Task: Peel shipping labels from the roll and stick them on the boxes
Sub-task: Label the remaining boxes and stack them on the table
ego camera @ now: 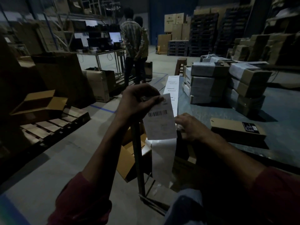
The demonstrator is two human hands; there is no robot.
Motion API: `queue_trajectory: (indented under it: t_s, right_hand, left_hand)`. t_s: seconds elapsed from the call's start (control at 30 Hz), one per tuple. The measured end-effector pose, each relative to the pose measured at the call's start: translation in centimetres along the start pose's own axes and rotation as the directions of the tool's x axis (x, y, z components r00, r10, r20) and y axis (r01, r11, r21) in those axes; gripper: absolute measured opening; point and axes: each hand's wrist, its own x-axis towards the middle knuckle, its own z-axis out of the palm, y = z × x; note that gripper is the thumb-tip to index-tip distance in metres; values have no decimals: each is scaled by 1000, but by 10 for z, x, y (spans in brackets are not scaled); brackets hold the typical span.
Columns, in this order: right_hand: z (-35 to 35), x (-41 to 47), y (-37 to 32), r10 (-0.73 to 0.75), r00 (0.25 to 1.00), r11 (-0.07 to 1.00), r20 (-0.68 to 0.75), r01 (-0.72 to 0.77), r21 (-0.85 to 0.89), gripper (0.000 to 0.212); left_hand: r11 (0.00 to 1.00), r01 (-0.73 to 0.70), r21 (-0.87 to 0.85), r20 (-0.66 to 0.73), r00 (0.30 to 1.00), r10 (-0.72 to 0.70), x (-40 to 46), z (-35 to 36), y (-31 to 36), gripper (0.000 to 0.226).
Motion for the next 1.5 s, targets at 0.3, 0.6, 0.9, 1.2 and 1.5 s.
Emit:
queue_trajectory:
  t_s: [0.3,0.6,0.9,1.2,1.5]
  right_hand:
    - [-85,-94,-22,439,891,523,-119,-145,840,35]
    - [-94,-141,17,587,800,535,-123,-270,801,31]
    - [-101,-151,63,739,674,359,1,-395,846,31]
    - [-117,-122,95,792,600,167,111,-387,907,25]
    - [-118,-115,107,845,516,261,142,-629,732,42]
  left_hand:
    - [978,107,-179,266,962,-56,22,70,29,11]
    - [974,151,-167,640,768,-9,62,127,43,27]
    - [997,74,-27,610,791,-42,108,147,22,68]
    - [669,668,-325,507,720,-473,51,201,6,28]
    - [645,716,-269,429,688,-585,50,223,3,40]
